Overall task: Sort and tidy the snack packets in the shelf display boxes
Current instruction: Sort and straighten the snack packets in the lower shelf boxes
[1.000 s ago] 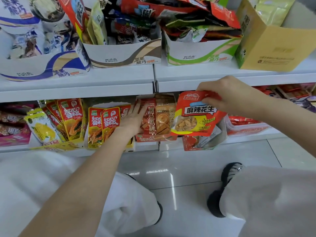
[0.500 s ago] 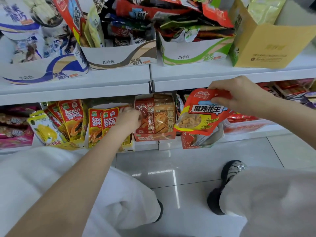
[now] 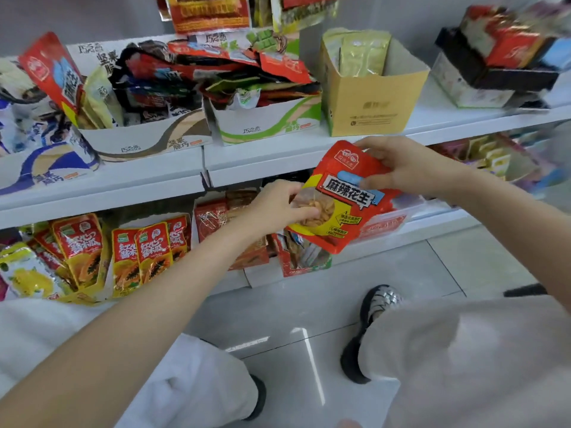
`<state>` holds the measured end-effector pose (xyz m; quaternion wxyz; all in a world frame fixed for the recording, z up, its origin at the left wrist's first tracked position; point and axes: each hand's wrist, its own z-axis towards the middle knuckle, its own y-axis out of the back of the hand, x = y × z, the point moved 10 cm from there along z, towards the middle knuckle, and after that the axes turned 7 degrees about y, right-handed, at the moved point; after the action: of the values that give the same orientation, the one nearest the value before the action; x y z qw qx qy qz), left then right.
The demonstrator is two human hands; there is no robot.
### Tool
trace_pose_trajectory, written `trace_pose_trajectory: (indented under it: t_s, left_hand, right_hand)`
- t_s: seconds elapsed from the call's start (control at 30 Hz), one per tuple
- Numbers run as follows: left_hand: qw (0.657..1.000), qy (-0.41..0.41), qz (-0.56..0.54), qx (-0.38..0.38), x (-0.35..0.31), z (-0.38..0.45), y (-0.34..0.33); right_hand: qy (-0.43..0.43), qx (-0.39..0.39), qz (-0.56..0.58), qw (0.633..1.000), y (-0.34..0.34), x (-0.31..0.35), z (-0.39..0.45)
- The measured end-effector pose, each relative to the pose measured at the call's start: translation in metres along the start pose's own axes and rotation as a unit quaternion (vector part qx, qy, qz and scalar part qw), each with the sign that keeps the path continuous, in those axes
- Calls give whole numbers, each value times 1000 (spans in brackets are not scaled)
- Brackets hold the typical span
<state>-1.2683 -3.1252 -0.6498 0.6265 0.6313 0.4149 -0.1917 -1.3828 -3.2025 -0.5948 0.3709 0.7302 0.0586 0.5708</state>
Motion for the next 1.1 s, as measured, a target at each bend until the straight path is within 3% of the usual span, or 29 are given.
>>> trace_pose_trajectory:
  t_s: [0.13,0.2,0.3,0.43,0.6,0.7,0.8,0.9,1.1]
  left_hand:
    - [996,-34,-55,-57,-32,18,-9]
    - [996,-48,-52,-54,-42,29,-25]
    - [999,-27,16,-24,-31,47,-51]
    - [991,-2,130,20,-7,59,-89]
    - [989,-6,148,-18,-11,82,-105]
    - [975,-12,217,39,-9,107,-125]
    - [933,14,335,131,4,128,-149]
    - [888,18,431,160,11,143,-159]
    - [900,15,416,131,12,155,-162]
  right_hand:
    - [-99,-22,-44,994,27,-33,-18]
    - [-85,-81,-155,981,55,-37,-23]
    - [-36,-194,-316,928,101,-29,-37]
    - [-19,-258,-368,893,133,-45,-60]
    - [48,-267,-362,892,126,-69,-69]
    - [72,-281,-339,895,121,-80,-72]
    - [78,-273,-315,905,121,-88,-66]
    - [84,-261,-309,911,120,-95,-61]
    - [86,-247,-316,912,115,-115,-60]
